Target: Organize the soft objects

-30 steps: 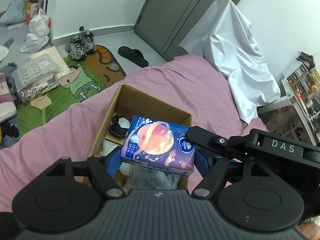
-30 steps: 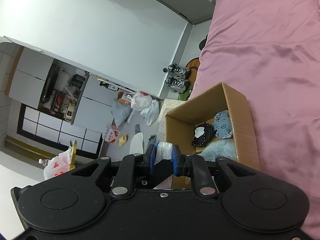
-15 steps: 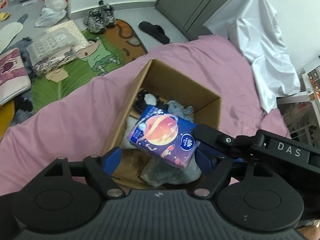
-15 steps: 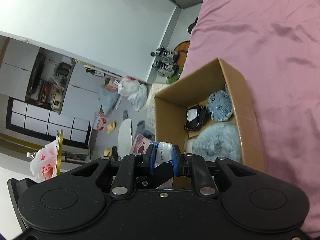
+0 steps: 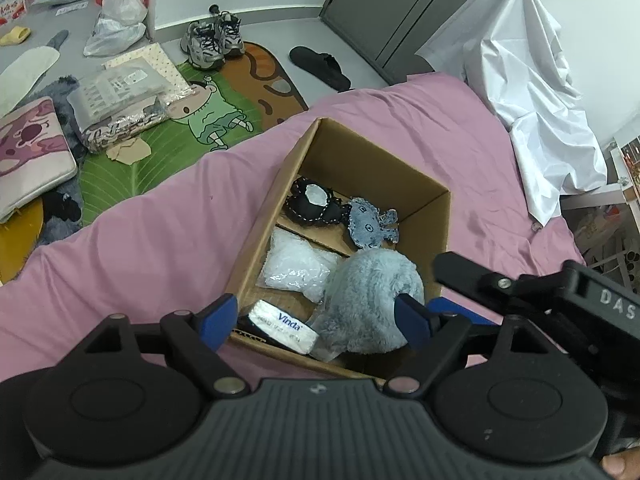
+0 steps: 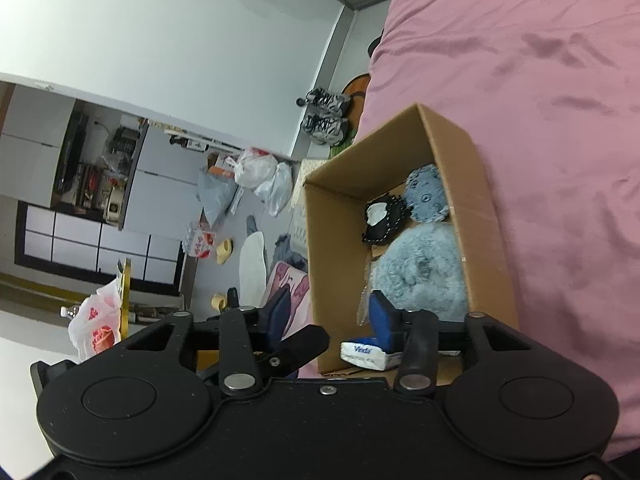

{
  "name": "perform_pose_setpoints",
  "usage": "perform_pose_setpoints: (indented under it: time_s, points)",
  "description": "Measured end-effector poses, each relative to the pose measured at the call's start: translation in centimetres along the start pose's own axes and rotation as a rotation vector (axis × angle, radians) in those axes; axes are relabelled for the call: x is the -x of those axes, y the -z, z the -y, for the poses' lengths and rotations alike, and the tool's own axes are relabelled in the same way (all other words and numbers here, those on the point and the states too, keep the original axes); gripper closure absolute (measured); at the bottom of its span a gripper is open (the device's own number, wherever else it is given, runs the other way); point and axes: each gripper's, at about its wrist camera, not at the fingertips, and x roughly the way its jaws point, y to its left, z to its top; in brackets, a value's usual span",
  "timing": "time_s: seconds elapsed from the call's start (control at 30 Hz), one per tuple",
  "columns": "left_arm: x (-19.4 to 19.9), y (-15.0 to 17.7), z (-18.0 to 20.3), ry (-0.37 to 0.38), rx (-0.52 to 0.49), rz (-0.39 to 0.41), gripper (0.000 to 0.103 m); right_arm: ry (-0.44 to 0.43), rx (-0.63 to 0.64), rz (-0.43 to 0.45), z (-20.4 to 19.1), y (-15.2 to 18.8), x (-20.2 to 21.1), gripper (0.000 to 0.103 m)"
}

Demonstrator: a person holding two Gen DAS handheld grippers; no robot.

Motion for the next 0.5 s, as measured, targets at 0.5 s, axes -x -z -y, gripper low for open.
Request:
perform_pose_setpoints:
  time_s: [0.5]
  points:
    - [2.1,1.4,3.0,-0.045,-0.102,0.031,0.014,0.072,0.000,0.148,2.1,0.6,6.0,0.032]
